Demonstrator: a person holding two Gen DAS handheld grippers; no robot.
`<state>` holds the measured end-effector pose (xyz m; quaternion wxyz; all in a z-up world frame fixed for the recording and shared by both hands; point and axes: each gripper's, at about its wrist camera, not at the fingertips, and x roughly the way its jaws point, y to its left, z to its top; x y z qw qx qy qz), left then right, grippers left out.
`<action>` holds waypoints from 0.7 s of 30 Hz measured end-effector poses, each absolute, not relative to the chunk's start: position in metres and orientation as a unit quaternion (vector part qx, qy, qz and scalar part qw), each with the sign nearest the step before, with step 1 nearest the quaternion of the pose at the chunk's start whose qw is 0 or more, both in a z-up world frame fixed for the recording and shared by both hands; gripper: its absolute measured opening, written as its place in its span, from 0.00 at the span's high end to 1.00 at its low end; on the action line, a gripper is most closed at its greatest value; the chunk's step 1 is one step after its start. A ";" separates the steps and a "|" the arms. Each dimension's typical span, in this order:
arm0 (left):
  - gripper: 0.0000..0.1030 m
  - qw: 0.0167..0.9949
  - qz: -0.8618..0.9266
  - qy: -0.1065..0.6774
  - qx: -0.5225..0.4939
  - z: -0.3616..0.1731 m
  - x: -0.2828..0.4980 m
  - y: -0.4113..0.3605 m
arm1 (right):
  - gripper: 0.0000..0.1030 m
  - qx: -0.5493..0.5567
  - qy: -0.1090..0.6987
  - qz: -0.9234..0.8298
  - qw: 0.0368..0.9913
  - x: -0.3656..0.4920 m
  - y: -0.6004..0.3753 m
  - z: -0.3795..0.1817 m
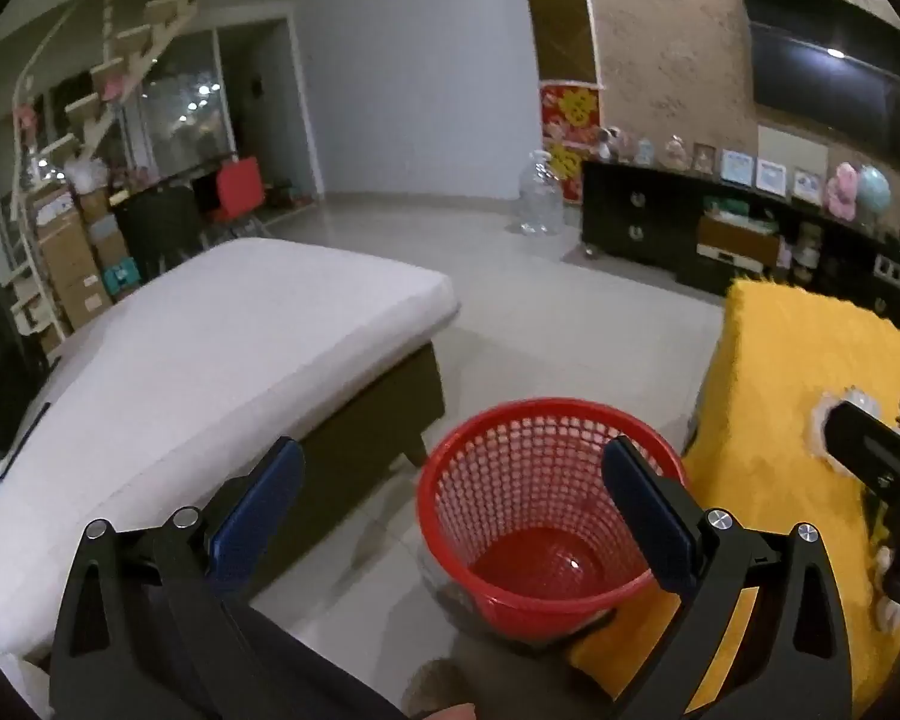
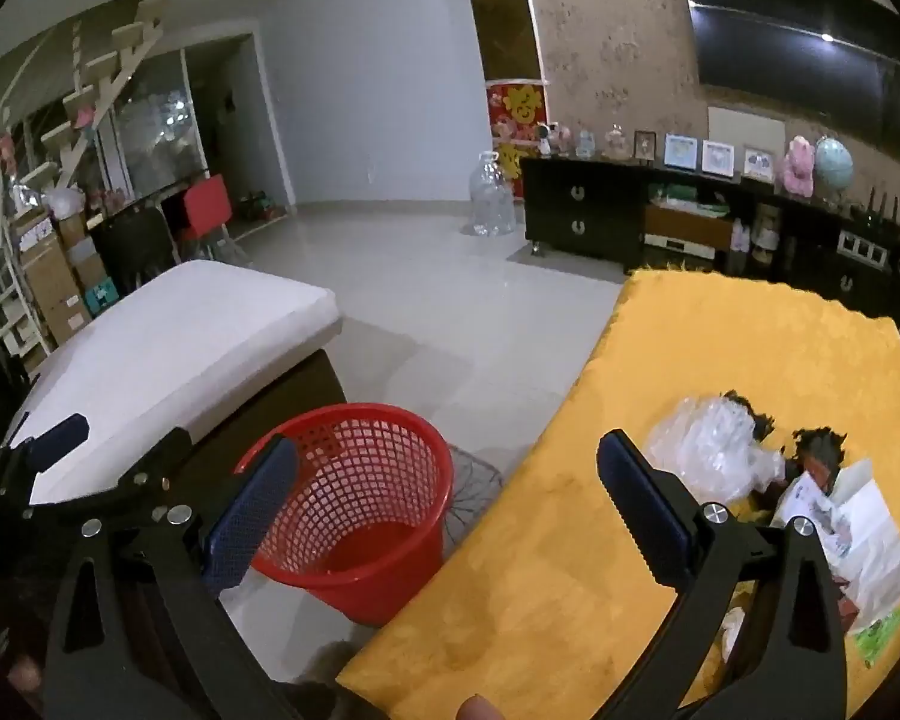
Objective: Collect trash
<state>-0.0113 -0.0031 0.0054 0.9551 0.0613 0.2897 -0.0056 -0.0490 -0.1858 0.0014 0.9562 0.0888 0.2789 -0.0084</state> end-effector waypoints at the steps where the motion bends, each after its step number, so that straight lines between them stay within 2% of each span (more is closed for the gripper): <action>1: 0.07 0.955 -0.005 0.290 0.067 0.004 -0.012 -0.003 | 0.05 0.097 0.285 -0.006 0.954 -0.046 -0.186 -0.001; 6: 0.07 0.954 0.009 0.285 0.089 0.005 -0.012 -0.003 | 0.05 0.098 0.294 0.004 0.951 -0.032 -0.178 -0.009; 21: 0.07 0.950 0.000 0.306 0.067 -0.001 -0.007 0.005 | 0.05 0.086 0.294 -0.002 0.952 -0.037 -0.181 -0.011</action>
